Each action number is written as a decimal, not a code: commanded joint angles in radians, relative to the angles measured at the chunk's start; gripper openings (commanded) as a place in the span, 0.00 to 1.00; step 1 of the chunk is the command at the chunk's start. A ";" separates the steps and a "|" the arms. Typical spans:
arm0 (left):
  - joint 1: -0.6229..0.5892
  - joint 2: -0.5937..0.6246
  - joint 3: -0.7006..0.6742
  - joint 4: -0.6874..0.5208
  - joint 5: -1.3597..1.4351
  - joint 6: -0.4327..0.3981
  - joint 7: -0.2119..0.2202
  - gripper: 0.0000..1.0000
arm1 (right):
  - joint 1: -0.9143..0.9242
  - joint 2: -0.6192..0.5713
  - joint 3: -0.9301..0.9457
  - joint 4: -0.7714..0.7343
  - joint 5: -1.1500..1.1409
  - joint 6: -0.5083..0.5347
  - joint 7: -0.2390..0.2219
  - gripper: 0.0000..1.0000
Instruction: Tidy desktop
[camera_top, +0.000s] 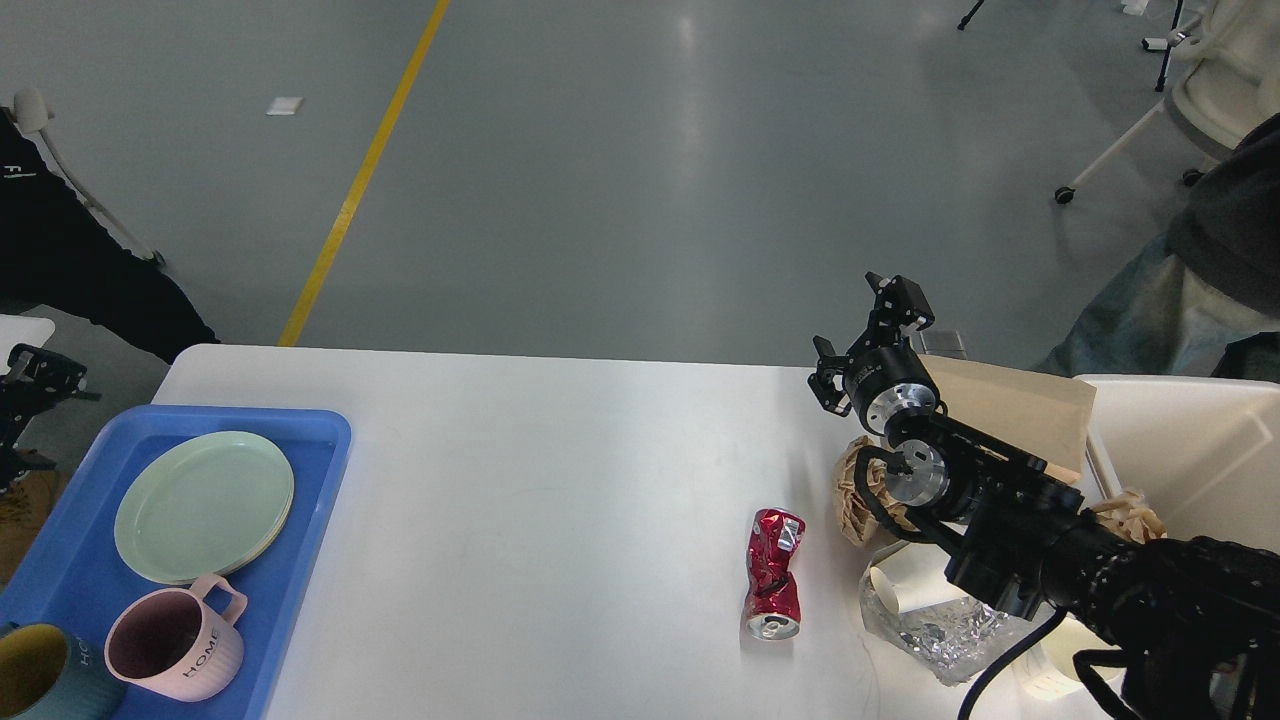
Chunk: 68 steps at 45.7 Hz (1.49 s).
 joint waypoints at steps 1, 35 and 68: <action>-0.059 -0.003 -0.023 -0.002 -0.004 -0.014 -0.001 0.96 | 0.000 0.000 0.000 0.000 -0.001 0.000 0.000 1.00; 0.270 -0.173 -1.092 -0.002 -0.054 -0.012 -0.004 0.97 | 0.000 0.000 0.000 0.000 0.000 0.000 0.000 1.00; 0.280 -0.239 -1.462 0.002 -0.116 0.189 -0.009 0.97 | 0.000 0.000 0.000 0.000 0.000 0.000 0.000 1.00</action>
